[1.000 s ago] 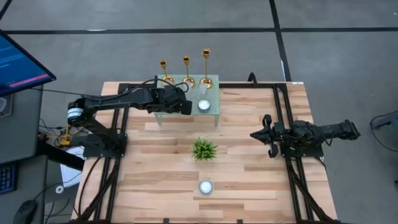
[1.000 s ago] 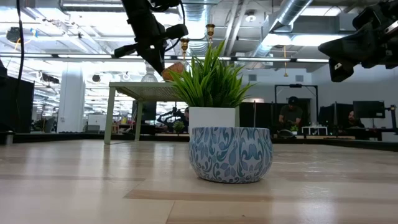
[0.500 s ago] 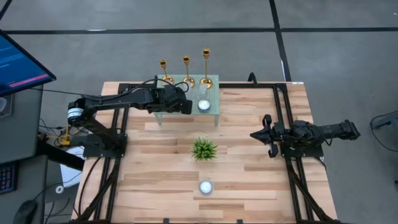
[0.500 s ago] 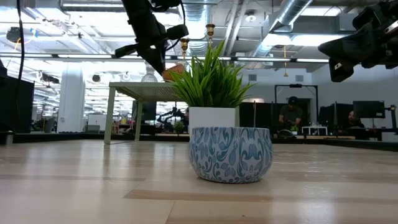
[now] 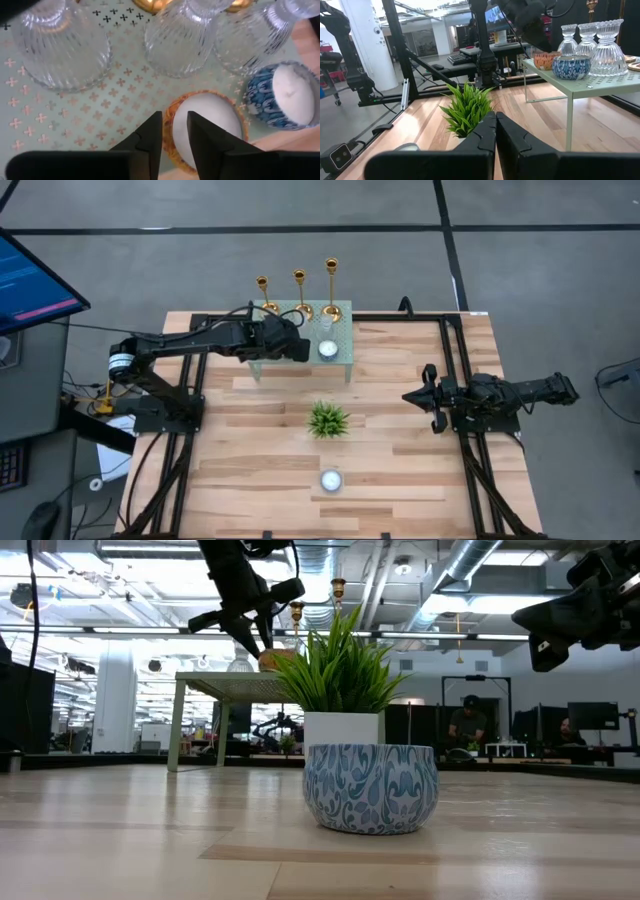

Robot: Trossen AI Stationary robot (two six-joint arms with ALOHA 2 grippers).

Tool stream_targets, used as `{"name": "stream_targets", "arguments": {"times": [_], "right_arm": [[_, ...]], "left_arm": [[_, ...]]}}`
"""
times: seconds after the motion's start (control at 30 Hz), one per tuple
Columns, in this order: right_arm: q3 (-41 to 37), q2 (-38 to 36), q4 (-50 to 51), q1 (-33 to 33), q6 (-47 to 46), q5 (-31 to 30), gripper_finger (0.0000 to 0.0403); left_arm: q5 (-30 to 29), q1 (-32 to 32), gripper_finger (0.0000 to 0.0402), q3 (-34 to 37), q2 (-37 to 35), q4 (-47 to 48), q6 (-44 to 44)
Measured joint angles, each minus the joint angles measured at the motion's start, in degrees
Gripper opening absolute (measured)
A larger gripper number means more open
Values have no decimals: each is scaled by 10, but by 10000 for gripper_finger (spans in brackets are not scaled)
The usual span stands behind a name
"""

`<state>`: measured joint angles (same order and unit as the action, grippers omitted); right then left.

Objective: Pick & Place candle stick holders
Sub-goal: Put the light blue scented candle on the shelf aligned with the other scented candles

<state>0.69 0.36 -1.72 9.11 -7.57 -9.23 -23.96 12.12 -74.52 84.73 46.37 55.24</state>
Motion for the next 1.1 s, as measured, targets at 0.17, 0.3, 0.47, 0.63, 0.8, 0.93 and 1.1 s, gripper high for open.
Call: {"name": "stream_targets", "arguments": {"times": [0.17,0.3,0.47,0.63,0.8,0.93,1.1], "right_arm": [[0,0,0,0,0,0,0],[0,0,0,0,0,0,0],[0,0,0,0,0,0,0],[0,0,0,0,0,0,0],[0,0,0,0,0,0,0],[0,0,0,0,0,0,0],[0,0,0,0,0,0,0]], "left_arm": [[0,0,103,0,0,-26,-27],[7,-2,106,0,-12,-27,-46],[7,-11,106,0,-67,-26,-61],[53,-53,106,0,-138,-34,-121],[105,-166,106,2,-182,-38,-143],[86,-255,106,2,-175,-43,-110],[79,-334,107,2,-109,-52,-52]]}}
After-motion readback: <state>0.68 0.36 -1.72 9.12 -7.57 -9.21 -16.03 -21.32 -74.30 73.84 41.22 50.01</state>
